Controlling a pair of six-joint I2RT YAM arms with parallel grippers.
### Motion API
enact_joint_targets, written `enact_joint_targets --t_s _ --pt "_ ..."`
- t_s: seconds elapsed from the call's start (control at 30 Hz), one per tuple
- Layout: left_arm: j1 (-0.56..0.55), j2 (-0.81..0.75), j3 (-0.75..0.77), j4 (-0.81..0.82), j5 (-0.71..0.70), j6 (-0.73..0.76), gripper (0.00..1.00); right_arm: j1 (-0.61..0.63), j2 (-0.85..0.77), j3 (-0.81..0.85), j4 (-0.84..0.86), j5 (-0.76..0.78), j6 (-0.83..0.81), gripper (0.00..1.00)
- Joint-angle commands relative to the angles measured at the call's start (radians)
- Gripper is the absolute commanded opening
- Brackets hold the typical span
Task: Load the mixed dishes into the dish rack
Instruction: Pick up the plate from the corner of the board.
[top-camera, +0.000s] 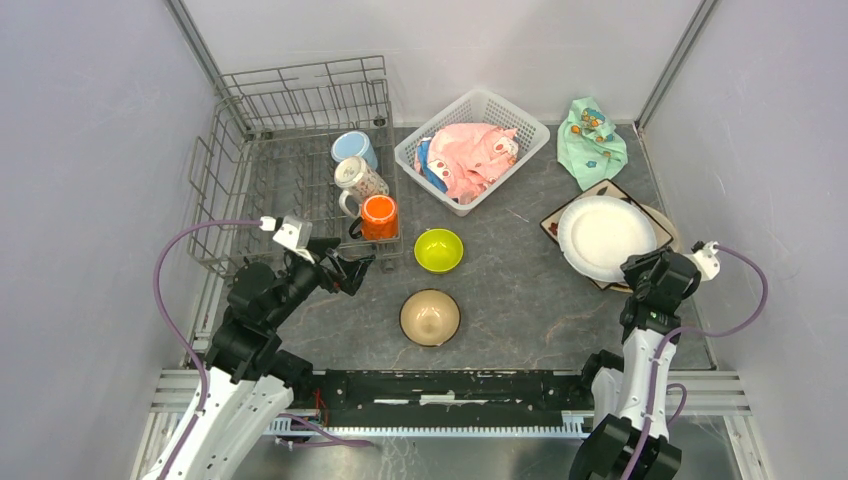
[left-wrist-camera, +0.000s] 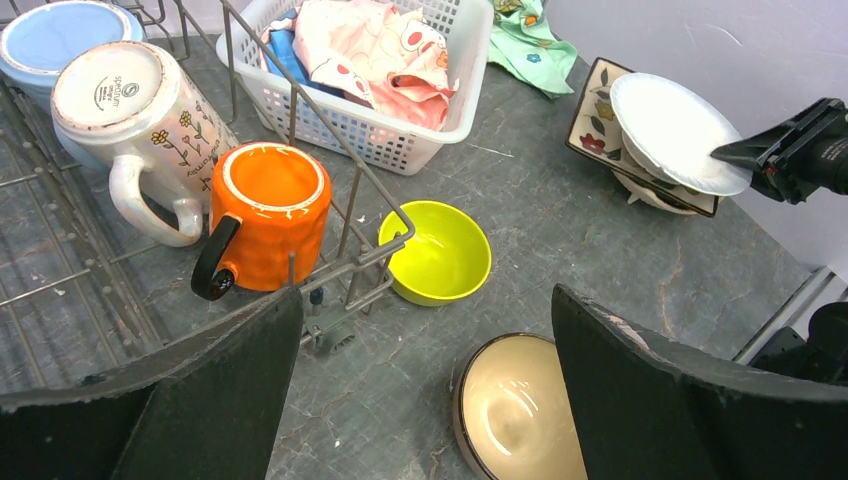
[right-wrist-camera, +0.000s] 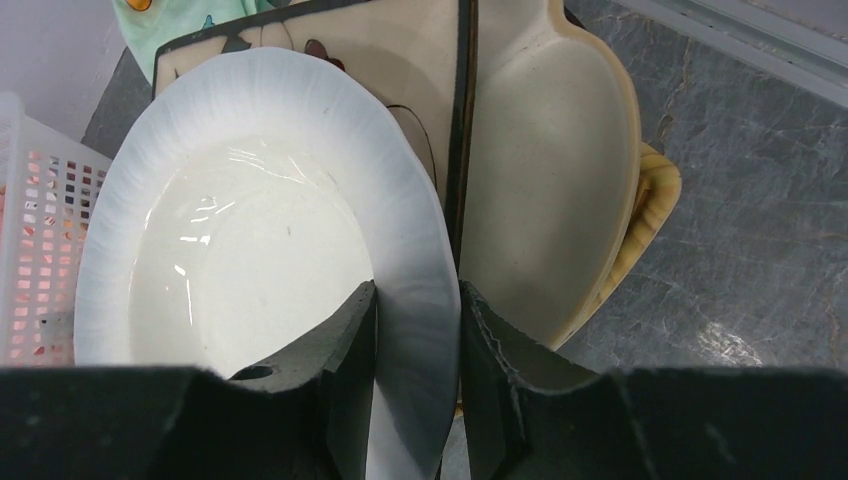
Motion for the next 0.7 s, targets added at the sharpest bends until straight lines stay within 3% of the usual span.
enact_joint_targets --t_s 0.0,0.17,0.5,0.67 --pt "-0.001 -0.006 0.030 0.021 -0.005 0.036 0.99 -0.006 0.022 0.036 -0.024 0.132 -0.007 0.39" --pt "-0.001 -0.004 0.030 0.022 -0.003 0.036 0.99 -0.007 0.017 0.061 -0.031 0.156 -0.006 0.47" --pt "-0.001 0.004 0.029 0.022 -0.001 0.033 0.99 -0.007 0.027 0.081 -0.043 0.178 -0.022 0.47" --pt "-0.001 0.004 0.031 0.022 0.001 0.033 0.98 -0.007 0.040 0.095 -0.057 0.182 -0.037 0.58"
